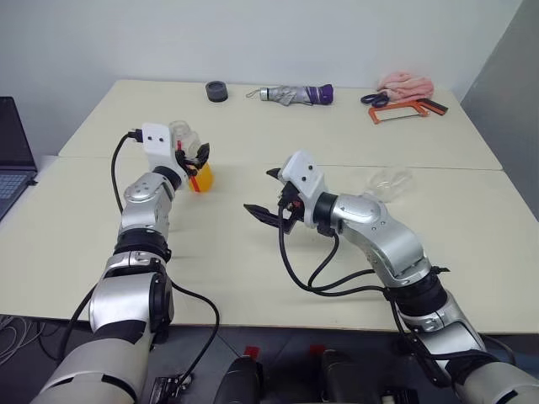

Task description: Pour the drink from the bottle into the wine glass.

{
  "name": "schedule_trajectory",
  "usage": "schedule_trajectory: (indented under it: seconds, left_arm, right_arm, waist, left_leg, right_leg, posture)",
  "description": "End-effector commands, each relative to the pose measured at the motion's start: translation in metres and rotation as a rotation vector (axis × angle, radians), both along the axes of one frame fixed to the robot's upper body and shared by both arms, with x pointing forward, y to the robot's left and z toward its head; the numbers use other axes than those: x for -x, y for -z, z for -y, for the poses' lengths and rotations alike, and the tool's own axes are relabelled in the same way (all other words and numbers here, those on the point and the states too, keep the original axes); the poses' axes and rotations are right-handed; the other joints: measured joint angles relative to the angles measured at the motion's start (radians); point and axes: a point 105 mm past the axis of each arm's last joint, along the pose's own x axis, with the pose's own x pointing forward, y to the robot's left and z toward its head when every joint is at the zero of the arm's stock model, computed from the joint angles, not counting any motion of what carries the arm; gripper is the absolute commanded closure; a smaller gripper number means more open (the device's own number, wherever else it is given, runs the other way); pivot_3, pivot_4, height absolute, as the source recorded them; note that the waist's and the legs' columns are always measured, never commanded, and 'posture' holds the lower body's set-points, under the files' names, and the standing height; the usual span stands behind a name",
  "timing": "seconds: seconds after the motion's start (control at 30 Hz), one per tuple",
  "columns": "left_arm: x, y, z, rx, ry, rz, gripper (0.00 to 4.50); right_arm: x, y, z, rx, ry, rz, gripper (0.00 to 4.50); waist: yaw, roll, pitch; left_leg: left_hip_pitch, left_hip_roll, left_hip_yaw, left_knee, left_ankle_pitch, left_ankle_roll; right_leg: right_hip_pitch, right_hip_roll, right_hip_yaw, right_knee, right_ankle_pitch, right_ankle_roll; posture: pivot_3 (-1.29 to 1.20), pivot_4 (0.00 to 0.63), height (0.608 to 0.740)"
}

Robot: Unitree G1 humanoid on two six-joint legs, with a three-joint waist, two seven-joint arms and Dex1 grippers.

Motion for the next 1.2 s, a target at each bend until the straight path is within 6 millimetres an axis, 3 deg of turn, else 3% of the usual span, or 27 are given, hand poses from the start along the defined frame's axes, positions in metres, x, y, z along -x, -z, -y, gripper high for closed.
schedule_trajectory:
  seconds: [0.03, 0.57, 0.93, 1.1, 1.2]
  left_arm:
    - [0.002, -0.007, -0.001, -0.006, 0.006, 0.041, 0.04]
    - [0.030, 0.029, -0.012, -0.112, -0.089, 0.036, 0.04]
    - [0.059, 0.035, -0.012, -0.174, -0.092, 0.024, 0.04]
    - [0.082, 0.038, 0.001, -0.165, -0.042, 0.027, 0.04]
    - [0.096, 0.047, 0.020, -0.191, 0.099, -0.001, 0.04]
  right_arm:
    - [0.008, -0.012, -0.001, -0.019, -0.023, 0.037, 0.00]
    - [0.022, 0.019, 0.035, -0.021, 0.084, -0.074, 0.00]
    - [0.045, 0.015, 0.077, -0.070, 0.201, -0.119, 0.00]
    - [0.046, 0.000, 0.121, -0.229, 0.347, -0.190, 0.00]
    - [0.038, 0.009, 0.150, -0.365, 0.469, -0.346, 0.00]
  waist:
    - [-0.002, 0.000, 0.000]
    - [-0.006, 0.000, 0.000]
    - [0.003, 0.000, 0.000]
    - [0.004, 0.000, 0.000]
    - [0.008, 0.000, -0.001]
  left_leg:
    - [0.000, 0.000, 0.000, 0.000, 0.000, 0.000]
    - [0.000, 0.001, 0.000, -0.001, 0.000, 0.000]
    - [0.000, 0.001, 0.000, -0.001, -0.002, 0.004]
    - [0.001, 0.002, 0.000, -0.001, -0.002, 0.004]
    - [0.001, 0.002, 0.000, -0.001, -0.002, 0.004]
  right_leg:
    - [0.000, 0.000, 0.000, 0.000, 0.000, 0.000]
    - [-0.001, -0.001, 0.000, 0.001, 0.000, 0.000]
    - [0.000, -0.001, 0.001, 0.000, 0.000, 0.000]
    - [0.001, -0.001, 0.001, 0.000, 0.000, 0.000]
    - [0.002, -0.001, 0.001, -0.001, 0.000, 0.000]
  posture:
    - [0.00, 0.150, 0.740]
    - [0.00, 0.150, 0.740]
    - [0.00, 0.150, 0.740]
    - [0.00, 0.150, 0.740]
    - [0.00, 0.150, 0.740]
